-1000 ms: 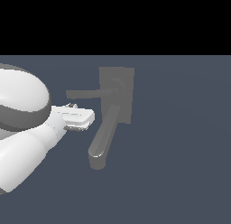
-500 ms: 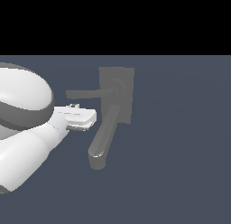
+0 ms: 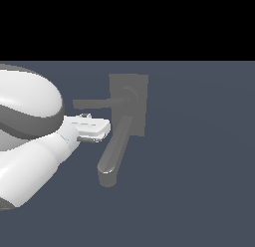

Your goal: Turn on the faucet by rotating a designated handle.

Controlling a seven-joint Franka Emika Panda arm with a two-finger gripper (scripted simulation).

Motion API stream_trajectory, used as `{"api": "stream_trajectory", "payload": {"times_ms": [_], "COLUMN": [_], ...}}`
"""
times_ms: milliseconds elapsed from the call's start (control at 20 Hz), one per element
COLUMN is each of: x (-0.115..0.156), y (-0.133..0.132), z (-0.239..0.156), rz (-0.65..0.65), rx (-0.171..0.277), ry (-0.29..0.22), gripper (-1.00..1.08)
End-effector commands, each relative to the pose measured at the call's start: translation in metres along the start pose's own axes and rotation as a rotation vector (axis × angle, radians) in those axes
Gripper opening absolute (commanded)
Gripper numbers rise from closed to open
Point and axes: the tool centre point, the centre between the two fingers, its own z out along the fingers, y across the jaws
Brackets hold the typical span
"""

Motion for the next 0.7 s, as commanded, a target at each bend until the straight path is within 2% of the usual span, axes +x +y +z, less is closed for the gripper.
{"api": "stream_trajectory", "payload": {"times_ms": [0, 650], "x": [-0.007, -0.062], "y": [0.001, 0.007], "z": [0.000, 0.000], "rz": [0.000, 0.000], "rx": [0.000, 0.000], "ry": [0.000, 0.000], "gripper": [-1.00, -1.00]}}
